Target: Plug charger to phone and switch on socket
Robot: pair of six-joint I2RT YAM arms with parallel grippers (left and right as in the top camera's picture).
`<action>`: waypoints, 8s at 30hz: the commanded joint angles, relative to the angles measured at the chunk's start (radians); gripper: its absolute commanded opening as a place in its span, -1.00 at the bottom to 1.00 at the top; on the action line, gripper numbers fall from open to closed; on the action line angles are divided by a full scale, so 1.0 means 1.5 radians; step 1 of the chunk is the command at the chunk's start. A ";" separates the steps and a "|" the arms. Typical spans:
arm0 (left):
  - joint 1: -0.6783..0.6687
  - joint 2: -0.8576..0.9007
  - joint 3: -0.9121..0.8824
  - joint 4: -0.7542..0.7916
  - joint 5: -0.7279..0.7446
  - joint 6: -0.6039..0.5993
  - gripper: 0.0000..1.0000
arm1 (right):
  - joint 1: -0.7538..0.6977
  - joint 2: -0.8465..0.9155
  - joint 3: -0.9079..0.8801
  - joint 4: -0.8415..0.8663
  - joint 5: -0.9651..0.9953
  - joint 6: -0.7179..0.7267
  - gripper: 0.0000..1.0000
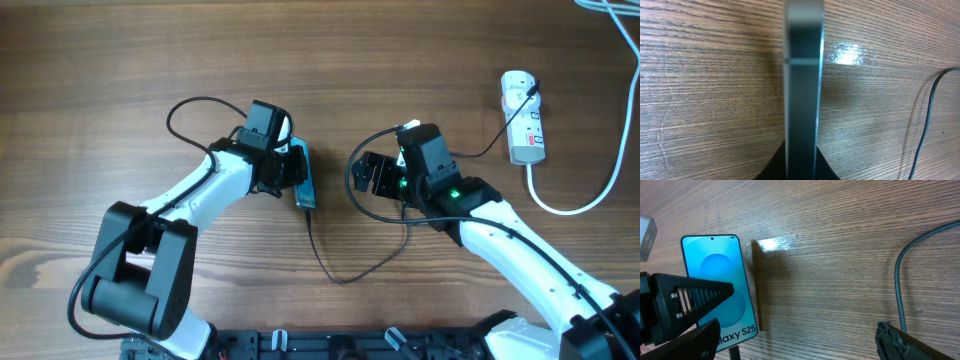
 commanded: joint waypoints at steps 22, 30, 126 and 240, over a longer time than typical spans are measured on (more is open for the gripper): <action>-0.002 0.003 -0.002 0.014 -0.004 -0.006 -0.33 | 0.000 -0.005 0.007 0.001 0.012 -0.006 0.99; -0.002 0.009 -0.002 0.014 -0.004 -0.001 -0.37 | 0.000 -0.005 0.007 0.001 0.012 -0.007 1.00; 0.166 0.045 -0.001 0.001 -0.002 -0.039 1.00 | -0.621 0.304 0.512 -0.428 0.186 -0.001 0.99; 0.166 0.045 -0.001 0.001 -0.002 -0.039 1.00 | -0.587 0.481 0.435 -0.278 0.087 -0.167 1.00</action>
